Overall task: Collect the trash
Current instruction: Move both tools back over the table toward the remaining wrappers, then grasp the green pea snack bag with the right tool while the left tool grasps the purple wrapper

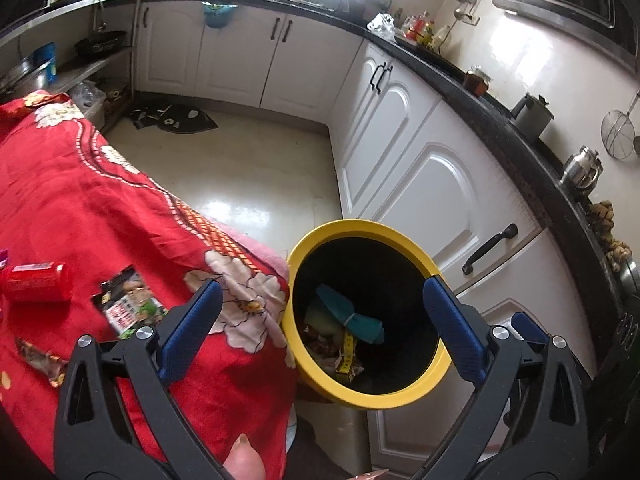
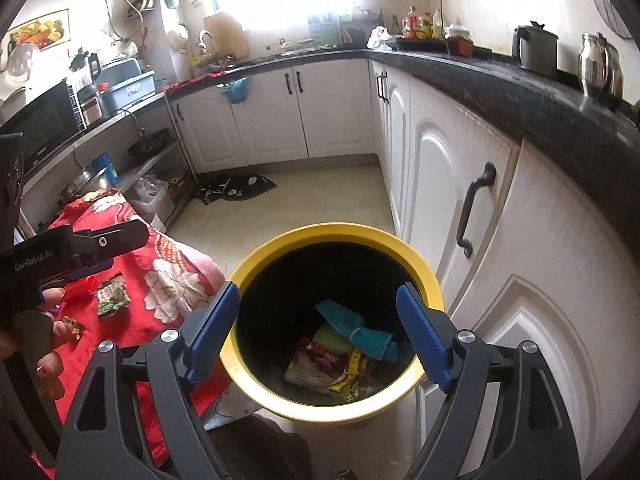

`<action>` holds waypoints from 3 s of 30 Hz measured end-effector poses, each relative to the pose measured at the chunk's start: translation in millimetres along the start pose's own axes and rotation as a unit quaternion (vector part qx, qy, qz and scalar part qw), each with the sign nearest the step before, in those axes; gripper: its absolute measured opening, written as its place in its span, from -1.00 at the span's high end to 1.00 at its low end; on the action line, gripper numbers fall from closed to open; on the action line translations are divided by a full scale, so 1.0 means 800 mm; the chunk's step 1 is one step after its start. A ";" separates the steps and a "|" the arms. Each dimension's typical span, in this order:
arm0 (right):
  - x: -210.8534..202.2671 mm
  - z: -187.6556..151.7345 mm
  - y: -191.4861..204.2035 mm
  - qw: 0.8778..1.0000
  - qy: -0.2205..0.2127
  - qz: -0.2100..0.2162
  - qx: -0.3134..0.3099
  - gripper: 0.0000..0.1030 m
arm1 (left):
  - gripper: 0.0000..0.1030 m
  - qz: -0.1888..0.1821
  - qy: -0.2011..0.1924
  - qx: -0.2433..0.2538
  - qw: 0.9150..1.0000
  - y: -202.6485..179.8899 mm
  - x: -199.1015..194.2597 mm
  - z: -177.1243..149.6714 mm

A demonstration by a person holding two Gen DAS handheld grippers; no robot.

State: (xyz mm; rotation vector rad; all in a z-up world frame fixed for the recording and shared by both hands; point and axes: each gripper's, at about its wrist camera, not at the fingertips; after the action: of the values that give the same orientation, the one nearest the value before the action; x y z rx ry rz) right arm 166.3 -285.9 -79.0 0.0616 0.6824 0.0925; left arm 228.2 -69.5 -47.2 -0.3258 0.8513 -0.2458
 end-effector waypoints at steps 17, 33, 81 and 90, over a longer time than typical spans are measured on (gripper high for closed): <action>-0.037 0.014 0.036 0.999 -0.033 0.029 -0.023 -0.56 | -0.79 0.004 -0.040 -0.018 0.999 0.033 -0.068 -0.009; -0.058 0.021 0.095 0.994 -0.051 0.076 -0.065 -0.58 | -0.79 0.037 -0.077 -0.045 0.995 0.085 -0.118 -0.011; 0.080 0.004 0.276 0.963 0.061 0.154 -0.211 -0.58 | -0.79 0.218 -0.075 -0.090 0.969 0.295 -0.147 -0.034; 0.128 0.001 0.290 0.960 0.099 0.160 -0.209 -0.58 | -0.79 0.239 -0.056 -0.079 0.966 0.323 -0.125 -0.027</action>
State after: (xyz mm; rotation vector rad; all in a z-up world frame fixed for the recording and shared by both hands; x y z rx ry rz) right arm 230.5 -44.8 -122.4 -0.2478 0.8359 0.5593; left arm 169.2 199.1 -88.3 -0.2691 0.8136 0.2892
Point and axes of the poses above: each gripper's, at about its wrist camera, not at the fingertips, and x roughly the way its jaws point, y to its left, z to its top, and after that the axes turned 4 degrees about -x, right-handed
